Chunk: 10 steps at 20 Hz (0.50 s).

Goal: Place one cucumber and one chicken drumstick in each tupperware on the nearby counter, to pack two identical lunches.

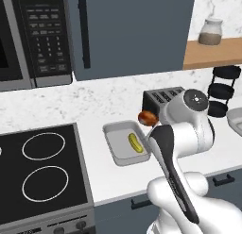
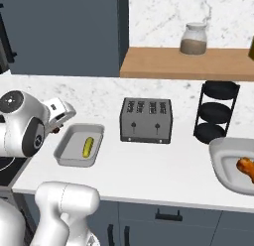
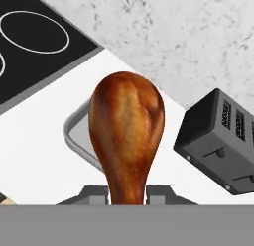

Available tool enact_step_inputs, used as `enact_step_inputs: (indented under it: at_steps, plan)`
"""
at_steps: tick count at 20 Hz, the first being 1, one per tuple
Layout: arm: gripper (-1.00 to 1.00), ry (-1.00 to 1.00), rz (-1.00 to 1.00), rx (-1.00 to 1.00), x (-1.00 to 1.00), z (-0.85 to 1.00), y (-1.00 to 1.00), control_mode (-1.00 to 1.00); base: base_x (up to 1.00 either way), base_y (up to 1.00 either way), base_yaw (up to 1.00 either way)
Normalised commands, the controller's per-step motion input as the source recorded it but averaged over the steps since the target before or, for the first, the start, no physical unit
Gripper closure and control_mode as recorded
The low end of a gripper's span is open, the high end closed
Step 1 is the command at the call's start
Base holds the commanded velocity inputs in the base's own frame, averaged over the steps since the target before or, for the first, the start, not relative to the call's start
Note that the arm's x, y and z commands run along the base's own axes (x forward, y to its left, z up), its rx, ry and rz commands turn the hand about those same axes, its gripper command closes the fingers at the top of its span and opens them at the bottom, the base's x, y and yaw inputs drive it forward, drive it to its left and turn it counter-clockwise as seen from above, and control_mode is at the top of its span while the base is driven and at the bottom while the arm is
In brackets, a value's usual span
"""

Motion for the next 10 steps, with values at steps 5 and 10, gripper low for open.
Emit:
enact_step_inputs:
  at_steps: [5,10]
  plan:
    - [1.00,0.15,-0.04,-0.09,0.27,-0.66,0.13,-1.00,0.00,0.00,0.00]
    - [1.00,0.00,-0.22,0.15,0.44,-0.61,0.00,-1.00,0.00,0.00,0.00]
